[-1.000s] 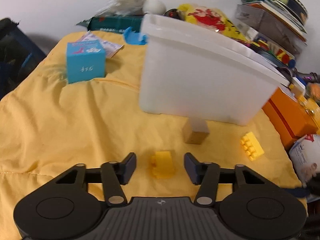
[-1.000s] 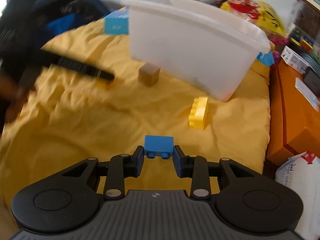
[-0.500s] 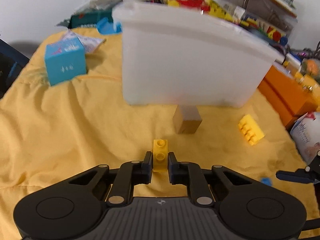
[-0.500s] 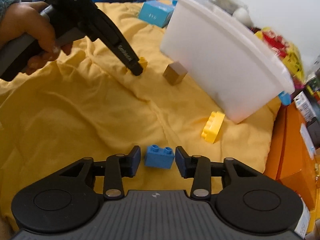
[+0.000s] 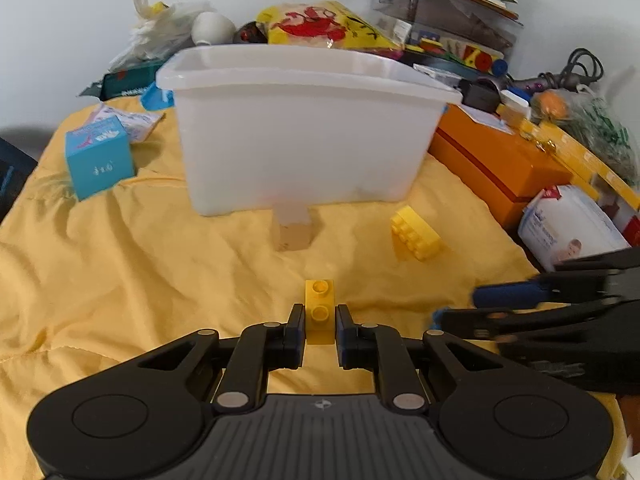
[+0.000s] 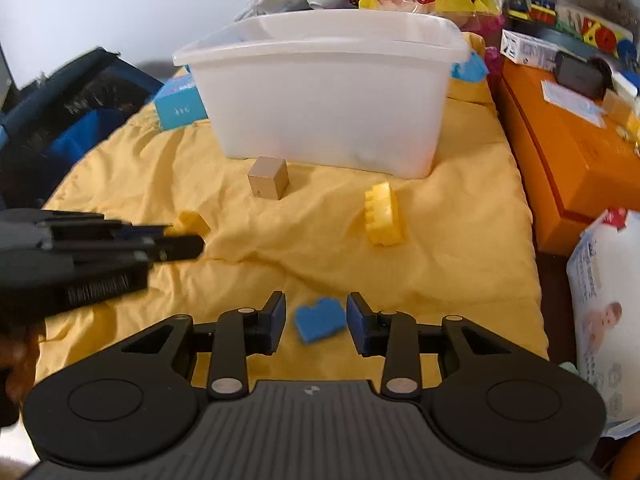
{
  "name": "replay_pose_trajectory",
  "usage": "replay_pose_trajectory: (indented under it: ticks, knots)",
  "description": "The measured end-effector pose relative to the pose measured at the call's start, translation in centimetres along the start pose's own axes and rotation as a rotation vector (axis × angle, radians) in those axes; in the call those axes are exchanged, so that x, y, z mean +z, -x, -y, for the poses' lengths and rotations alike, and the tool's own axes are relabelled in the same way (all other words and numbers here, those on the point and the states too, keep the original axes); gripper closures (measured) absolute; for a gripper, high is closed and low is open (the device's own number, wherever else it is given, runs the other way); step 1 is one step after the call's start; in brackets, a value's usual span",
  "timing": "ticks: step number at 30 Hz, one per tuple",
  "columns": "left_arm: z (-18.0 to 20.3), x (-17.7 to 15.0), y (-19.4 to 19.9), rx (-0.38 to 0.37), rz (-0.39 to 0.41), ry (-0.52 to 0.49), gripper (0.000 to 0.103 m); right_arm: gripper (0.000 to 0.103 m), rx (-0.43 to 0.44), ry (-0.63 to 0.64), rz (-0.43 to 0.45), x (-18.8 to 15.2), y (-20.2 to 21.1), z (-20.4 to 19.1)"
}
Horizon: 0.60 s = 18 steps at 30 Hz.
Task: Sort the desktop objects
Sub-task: 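Grasp blue brick with right tool while left tool grasps small yellow brick, then carry blue and yellow bricks over the bin and open both tools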
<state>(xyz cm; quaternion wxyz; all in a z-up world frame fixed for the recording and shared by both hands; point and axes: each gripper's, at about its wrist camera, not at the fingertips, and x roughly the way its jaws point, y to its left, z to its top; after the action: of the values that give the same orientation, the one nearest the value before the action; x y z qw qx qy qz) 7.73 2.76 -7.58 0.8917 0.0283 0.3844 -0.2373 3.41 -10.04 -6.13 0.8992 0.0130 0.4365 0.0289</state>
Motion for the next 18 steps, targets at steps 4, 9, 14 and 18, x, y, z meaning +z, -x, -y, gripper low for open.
replay_pose_trajectory:
  ticks: [4,9,14,18]
  knots:
    - [0.0,-0.5,-0.1,-0.011,-0.016,-0.003,0.086,0.064,-0.082,0.029,-0.048,-0.2,-2.4,-1.6]
    - [-0.2,-1.0,-0.4,-0.034,-0.038,0.004,0.086,0.073,-0.159,0.109,-0.035,-1.7,-1.9,-1.4]
    - [-0.4,-1.4,-1.0,-0.036,-0.052,0.004,0.086,0.086,-0.119,0.021,-0.021,-3.7,-0.7,1.9]
    - [-0.4,-1.8,-1.3,-0.033,-0.068,0.001,0.086,0.086,-0.082,-0.005,0.002,-4.1,-0.1,3.2]
